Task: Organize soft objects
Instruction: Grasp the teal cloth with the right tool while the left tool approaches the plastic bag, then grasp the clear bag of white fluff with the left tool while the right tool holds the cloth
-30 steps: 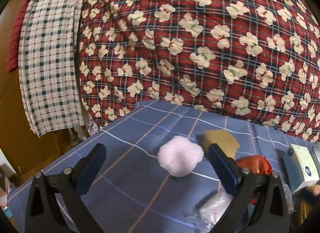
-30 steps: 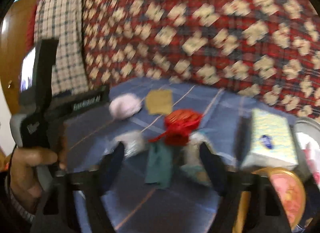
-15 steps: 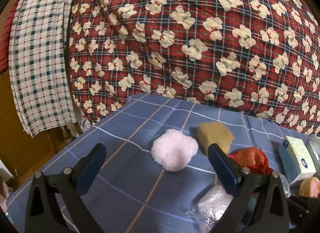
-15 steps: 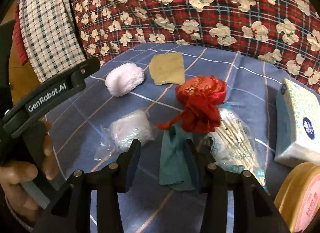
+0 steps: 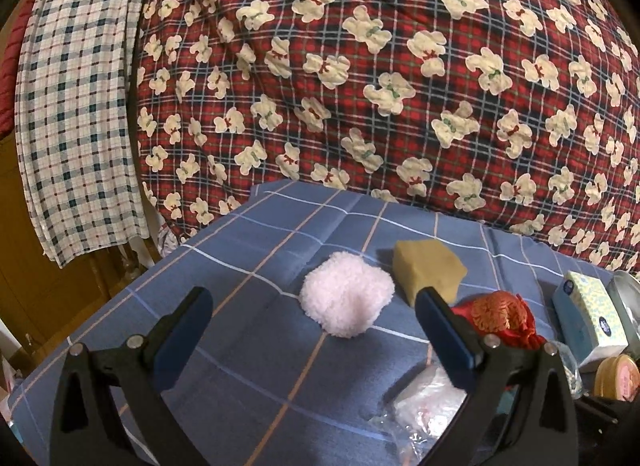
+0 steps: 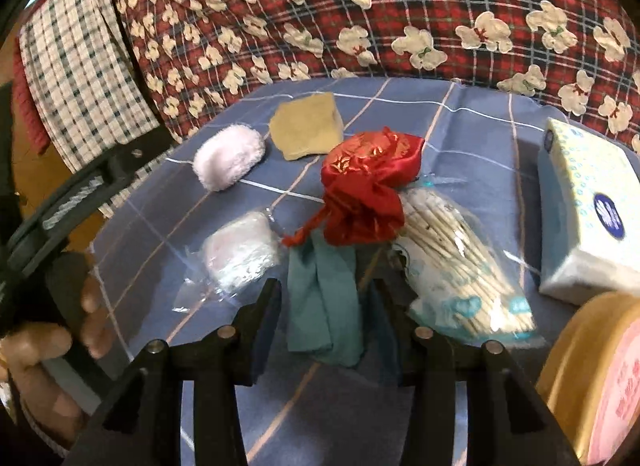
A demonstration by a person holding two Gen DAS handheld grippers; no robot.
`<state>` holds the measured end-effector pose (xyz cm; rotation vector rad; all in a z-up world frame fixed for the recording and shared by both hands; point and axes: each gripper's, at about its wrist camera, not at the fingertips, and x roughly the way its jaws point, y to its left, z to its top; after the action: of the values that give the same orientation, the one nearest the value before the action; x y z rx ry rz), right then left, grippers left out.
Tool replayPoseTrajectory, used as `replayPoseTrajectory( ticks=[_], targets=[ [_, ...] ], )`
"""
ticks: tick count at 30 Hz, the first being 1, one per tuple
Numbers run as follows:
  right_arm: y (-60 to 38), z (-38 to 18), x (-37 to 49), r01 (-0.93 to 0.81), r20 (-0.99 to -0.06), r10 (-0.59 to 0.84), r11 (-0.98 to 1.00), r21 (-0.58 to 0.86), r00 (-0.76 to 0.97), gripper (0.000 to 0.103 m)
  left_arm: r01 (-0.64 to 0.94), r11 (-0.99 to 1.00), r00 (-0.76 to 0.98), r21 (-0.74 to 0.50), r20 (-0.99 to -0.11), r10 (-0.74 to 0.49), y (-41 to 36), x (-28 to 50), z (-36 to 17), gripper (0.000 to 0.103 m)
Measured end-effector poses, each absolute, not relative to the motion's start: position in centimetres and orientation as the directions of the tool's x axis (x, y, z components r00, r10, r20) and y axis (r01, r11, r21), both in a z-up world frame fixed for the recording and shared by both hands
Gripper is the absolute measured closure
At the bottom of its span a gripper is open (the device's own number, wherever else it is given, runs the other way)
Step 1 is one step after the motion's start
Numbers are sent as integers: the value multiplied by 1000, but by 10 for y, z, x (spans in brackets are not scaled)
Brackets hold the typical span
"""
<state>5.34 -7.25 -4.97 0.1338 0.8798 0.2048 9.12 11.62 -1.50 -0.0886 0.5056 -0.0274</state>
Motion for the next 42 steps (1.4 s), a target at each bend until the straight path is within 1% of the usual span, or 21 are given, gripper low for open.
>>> replayPoseTrajectory(
  ticks=[3,4,5,6,10,13,16,18,22,25,28,31,33,35,38,40,42],
  targets=[
    [-64,-51,61,-133,-761,202,979,152,616,55,3,996,875,-89,-482,-45,116,91,-15,0],
    [-64,-51,61,-137,-761,203,979,150,616,58,4,996,874,-89,-483,-47,116,91,-15,1],
    [-64,-51,61,-143,-761,209,978,153,615,72,7,996,873,-88,-484,-49,115,91,-15,0],
    [-65,-52,61,-146,-760,222,975,167,611,78,10,996,873,-85,-486,-50,115,91,-15,0],
    [-76,-54,59,-161,-744,295,955,248,600,83,32,998,864,-56,-501,-56,108,93,-17,0],
    [-77,-53,50,-218,-713,388,921,323,584,83,68,996,851,-62,-517,-90,104,95,-19,0],
    [-78,-47,36,-256,-673,421,906,337,607,83,112,991,835,-76,-533,-135,100,96,-21,0],
    [-80,-38,24,-266,-644,405,914,307,649,83,147,986,824,-76,-542,-165,96,96,-22,0],
    [-93,-22,1,-247,-570,326,945,213,754,83,214,976,808,-49,-553,-205,83,94,-23,1],
    [-110,-9,-10,-215,-496,287,956,199,820,83,275,961,787,-34,-567,-245,74,92,-24,0],
    [-121,-1,-14,-179,-449,240,968,175,861,83,331,944,751,-17,-601,-274,63,94,-27,1],
    [-126,1,-17,-168,-442,223,973,160,869,83,389,921,689,-25,-656,-309,54,98,-36,3],
    [-129,1,-18,-172,-441,229,971,165,868,83,411,911,653,-38,-685,-323,51,100,-41,7],
    [-131,2,-19,-176,-435,235,969,172,869,83,409,912,627,-38,-714,-312,48,102,-47,11],
    [-135,4,-21,-174,-429,236,968,179,872,83,417,908,611,-25,-732,-301,43,102,-51,12],
    [-139,4,-21,-172,-432,241,966,192,869,83,434,901,594,10,-755,-277,35,100,-57,16],
    [-143,3,-21,-172,-435,249,962,210,865,83,444,895,580,54,-778,-240,26,100,-62,16]
  ],
)
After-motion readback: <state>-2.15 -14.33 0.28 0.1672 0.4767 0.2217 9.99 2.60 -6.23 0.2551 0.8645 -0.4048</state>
